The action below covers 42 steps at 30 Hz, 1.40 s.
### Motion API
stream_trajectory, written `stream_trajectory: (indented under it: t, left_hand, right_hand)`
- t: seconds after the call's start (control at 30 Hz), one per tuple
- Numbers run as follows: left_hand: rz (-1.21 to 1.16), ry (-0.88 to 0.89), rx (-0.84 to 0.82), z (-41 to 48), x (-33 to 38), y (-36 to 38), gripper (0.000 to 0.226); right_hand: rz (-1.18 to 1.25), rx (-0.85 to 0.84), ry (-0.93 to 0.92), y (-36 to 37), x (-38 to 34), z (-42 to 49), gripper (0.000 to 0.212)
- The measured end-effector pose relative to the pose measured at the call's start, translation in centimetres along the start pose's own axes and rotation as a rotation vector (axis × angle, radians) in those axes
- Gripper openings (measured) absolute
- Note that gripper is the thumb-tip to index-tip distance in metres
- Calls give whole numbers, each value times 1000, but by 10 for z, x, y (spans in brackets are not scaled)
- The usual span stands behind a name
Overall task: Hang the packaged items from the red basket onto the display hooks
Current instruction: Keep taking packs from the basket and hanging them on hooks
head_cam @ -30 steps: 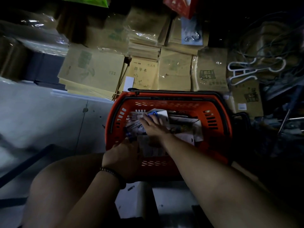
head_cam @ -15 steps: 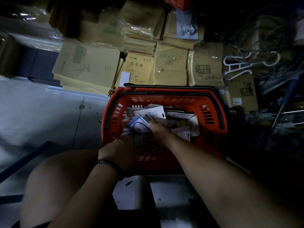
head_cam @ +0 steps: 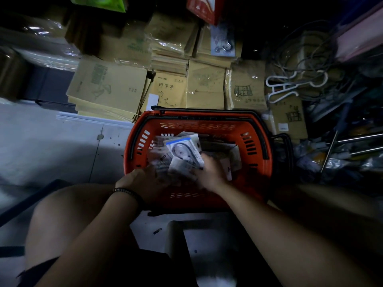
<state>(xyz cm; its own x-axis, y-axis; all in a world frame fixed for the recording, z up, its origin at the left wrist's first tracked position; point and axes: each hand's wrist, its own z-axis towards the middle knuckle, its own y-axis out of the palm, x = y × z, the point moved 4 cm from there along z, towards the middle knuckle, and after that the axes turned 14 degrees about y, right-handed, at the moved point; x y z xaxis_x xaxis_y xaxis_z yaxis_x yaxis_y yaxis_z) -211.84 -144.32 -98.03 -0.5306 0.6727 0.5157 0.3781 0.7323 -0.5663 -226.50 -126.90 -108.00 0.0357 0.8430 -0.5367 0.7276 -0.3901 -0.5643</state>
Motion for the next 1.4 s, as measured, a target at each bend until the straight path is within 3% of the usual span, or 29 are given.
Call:
stream_trajectory:
  t: [0.13, 0.23, 0.3, 0.37, 0.47, 0.6, 0.67, 0.73, 0.87, 0.97, 1.03, 1.1, 1.17, 1.27, 1.4]
  left_hand:
    - [-164, -112, -11, 6, 0, 8, 69]
    - [-597, -139, 159, 14, 11, 14, 48]
    - [-924, -144, 148, 16, 25, 17, 48]
    - [-1174, -220, 102, 10, 36, 18, 71]
    - [-1349, -260, -11, 0, 49, 17, 111]
    - [-1542, -204, -68, -15, 60, 11, 132]
    - [-1649, -152, -91, -21, 63, 7, 137]
    - [-1677, -102, -97, -29, 64, 5, 128]
    - [-1659, -40, -38, -43, 69, 4, 68]
    - [-1711, 5, 96, -51, 71, 3, 51]
    - [-1733, 18, 133, -59, 76, 3, 43]
    - [-1705, 24, 169, -63, 79, 2, 40]
    - [-1697, 55, 199, -64, 84, 3, 48]
    - [-1638, 149, 242, -68, 101, 4, 51]
    - [-1560, 288, 322, -74, 130, -4, 59]
  right_hand:
    - [232, 142, 7, -31, -6, -23, 35]
    - [305, 178, 8, -52, -13, -41, 30]
    - [326, 212, 3, -64, -17, -53, 32]
    - [385, 234, -12, -75, -23, -62, 36]
    - [440, 242, -34, -89, -33, -77, 42]
    - [499, 217, -146, -93, -57, -105, 20]
    - [517, 166, -280, -92, -70, -119, 23]
    - [458, 121, -392, -95, -77, -131, 28]
    - [298, 15, -475, -103, -80, -149, 36]
    - [226, -5, -484, -112, -81, -163, 41]
    - [256, 39, -467, -122, -84, -172, 30]
    - [411, 141, -448, -136, -92, -184, 19]
    - [511, 265, -451, -150, -98, -192, 25]
    - [563, 442, -445, -171, -102, -200, 20]
    - [565, 556, -469, -193, -108, -214, 18]
